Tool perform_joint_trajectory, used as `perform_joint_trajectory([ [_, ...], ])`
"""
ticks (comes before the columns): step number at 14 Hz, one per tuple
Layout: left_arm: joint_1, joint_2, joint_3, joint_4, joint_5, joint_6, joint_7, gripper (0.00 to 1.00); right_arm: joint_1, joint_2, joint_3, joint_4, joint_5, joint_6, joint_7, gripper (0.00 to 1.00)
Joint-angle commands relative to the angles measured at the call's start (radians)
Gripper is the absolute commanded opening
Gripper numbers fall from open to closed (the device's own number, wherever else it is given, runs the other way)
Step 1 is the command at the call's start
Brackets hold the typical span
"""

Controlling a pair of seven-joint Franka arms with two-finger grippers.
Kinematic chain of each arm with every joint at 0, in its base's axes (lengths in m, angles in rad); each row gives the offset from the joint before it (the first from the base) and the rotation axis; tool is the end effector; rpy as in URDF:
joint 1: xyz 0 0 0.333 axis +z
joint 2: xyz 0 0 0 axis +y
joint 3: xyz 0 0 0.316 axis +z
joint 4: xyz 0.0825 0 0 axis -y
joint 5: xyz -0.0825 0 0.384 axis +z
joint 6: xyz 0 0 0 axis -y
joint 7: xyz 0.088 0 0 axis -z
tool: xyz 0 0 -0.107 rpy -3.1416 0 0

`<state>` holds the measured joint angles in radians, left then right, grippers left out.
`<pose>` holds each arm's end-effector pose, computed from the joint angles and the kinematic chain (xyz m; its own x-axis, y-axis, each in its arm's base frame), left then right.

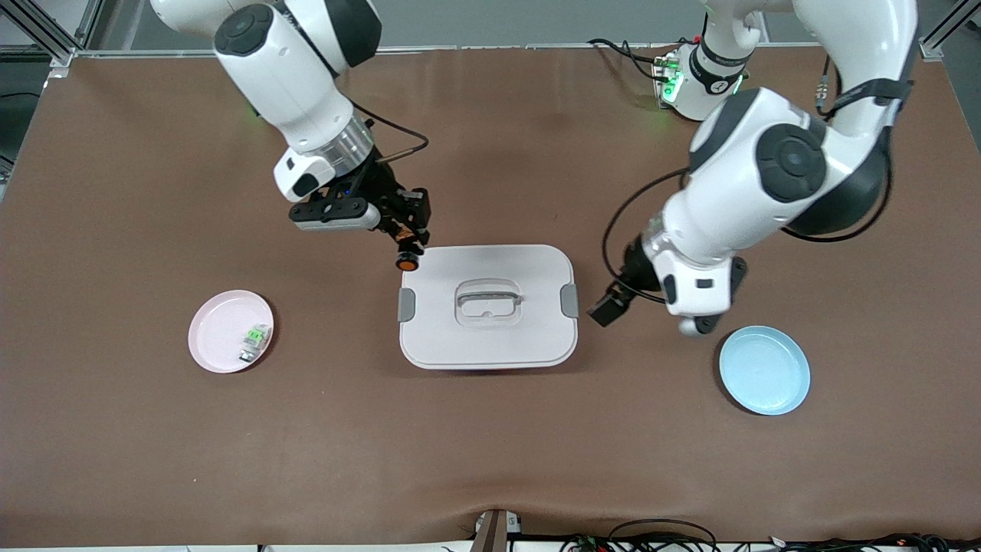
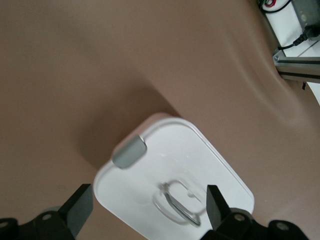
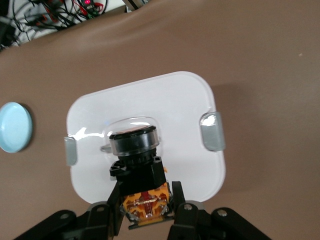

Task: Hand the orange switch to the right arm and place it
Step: 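Carry the switch with the right gripper to the white plate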

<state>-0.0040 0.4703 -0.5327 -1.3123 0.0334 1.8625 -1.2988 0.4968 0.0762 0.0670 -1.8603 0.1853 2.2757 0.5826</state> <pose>0.6362 -0.2866 0.5124 0.6848 0.7122 -0.1542 0.7282 -0.6604 0.1836 0.5164 0.3306 0.5104 0.9748 -0.1426 0.1714 -0.0807 -0.9423 -0.3250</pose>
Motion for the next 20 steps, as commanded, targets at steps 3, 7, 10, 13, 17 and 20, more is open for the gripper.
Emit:
perform_joint_trajectory([
  [3,0.122,-0.033,-0.006,-0.013,0.083,-0.098,0.297,1.00,-0.113,-0.033,0.008,0.038,-0.021,-0.183,-0.235,0.00],
  [7,0.212,-0.054,-0.006,-0.013,0.175,-0.172,0.543,1.00,-0.219,-0.029,0.007,0.143,-0.036,-0.405,-0.442,0.00],
  [10,0.291,-0.081,-0.006,-0.013,0.183,-0.195,0.804,1.00,-0.288,-0.035,0.007,0.164,-0.050,-0.488,-0.571,0.00],
  [13,0.357,-0.110,-0.004,-0.013,0.183,-0.238,1.010,1.00,-0.337,-0.044,0.007,0.162,-0.098,-0.519,-0.766,0.00],
  [17,0.369,-0.148,-0.007,-0.013,0.186,-0.295,1.026,1.00,-0.415,-0.042,0.007,0.161,-0.099,-0.530,-1.089,0.00],
  [20,0.368,-0.177,-0.012,-0.013,0.184,-0.315,1.029,1.00,-0.457,-0.038,0.008,0.159,-0.139,-0.521,-1.278,0.00],
])
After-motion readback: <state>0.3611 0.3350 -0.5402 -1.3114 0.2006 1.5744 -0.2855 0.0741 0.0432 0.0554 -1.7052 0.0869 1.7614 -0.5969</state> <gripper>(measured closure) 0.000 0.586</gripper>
